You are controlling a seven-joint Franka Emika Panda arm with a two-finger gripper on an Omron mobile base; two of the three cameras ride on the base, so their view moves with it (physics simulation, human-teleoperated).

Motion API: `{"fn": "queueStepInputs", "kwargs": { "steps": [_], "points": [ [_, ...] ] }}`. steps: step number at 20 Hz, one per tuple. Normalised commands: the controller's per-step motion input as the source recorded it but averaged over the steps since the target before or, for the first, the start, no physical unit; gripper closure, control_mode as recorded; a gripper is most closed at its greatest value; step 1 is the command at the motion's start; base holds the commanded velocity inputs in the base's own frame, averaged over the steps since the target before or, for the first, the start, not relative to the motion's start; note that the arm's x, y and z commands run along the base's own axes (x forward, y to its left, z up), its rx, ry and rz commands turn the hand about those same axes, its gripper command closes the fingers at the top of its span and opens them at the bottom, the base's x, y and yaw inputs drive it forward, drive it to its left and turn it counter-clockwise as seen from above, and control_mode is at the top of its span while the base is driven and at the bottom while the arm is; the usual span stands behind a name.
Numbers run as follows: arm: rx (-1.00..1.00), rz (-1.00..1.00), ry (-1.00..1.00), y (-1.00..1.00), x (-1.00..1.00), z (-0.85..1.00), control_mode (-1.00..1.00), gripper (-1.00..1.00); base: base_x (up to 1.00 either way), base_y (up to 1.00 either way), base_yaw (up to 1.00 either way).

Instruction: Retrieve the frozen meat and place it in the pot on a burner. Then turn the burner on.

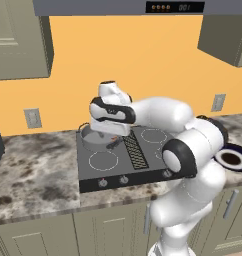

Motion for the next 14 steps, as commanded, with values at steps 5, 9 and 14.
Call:
{"fn": "queueStepInputs", "kwargs": {
  "steps": [5, 9, 14],
  "points": [
    [-0.01, -0.05, 0.02, 0.0, -0.35, -0.06, -1.0, -1.0, 0.0, 0.0, 0.0],
    [-0.01, 0.06, -0.05, 0.0, -0.44, -0.05, -1.0, -1.0, 0.0, 0.0, 0.0],
    [0.0, 0.05, -0.06, 0.0, -0.32, 0.0, -1.0, -1.0, 0.0, 0.0, 0.0]
  ]
}}
